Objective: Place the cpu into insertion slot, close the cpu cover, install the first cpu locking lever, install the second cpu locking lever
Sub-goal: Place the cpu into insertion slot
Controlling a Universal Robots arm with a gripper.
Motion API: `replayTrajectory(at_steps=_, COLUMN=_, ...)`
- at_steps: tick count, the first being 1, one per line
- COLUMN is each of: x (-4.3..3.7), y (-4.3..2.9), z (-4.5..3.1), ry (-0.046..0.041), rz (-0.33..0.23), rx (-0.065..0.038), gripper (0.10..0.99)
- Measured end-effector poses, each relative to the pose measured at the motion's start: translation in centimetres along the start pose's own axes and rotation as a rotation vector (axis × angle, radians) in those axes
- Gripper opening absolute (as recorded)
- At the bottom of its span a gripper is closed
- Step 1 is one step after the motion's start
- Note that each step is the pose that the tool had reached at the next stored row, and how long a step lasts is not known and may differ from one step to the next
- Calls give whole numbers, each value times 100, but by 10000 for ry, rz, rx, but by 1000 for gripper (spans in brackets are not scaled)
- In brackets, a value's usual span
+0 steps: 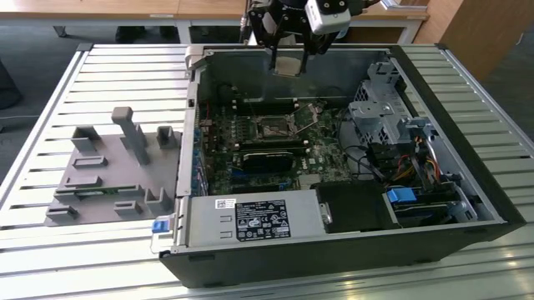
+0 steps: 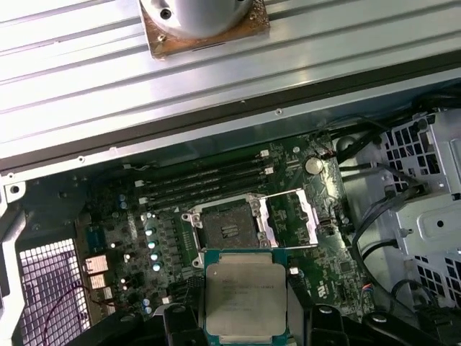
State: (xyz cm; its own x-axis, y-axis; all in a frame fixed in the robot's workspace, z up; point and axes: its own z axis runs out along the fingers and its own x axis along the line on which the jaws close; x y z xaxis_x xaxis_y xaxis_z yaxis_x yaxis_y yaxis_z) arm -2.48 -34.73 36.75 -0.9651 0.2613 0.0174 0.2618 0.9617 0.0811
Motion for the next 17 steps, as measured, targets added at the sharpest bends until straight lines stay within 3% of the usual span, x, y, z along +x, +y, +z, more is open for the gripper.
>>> replayTrajectory(at_steps=10, x=-1, y=-1, z=18, ry=-120, rz=1452, rx=-18, gripper=537)
replayTrajectory(at_steps=17, x=4, y=-4, z=37, ry=-131, rz=1586, rx=-21, gripper=537)
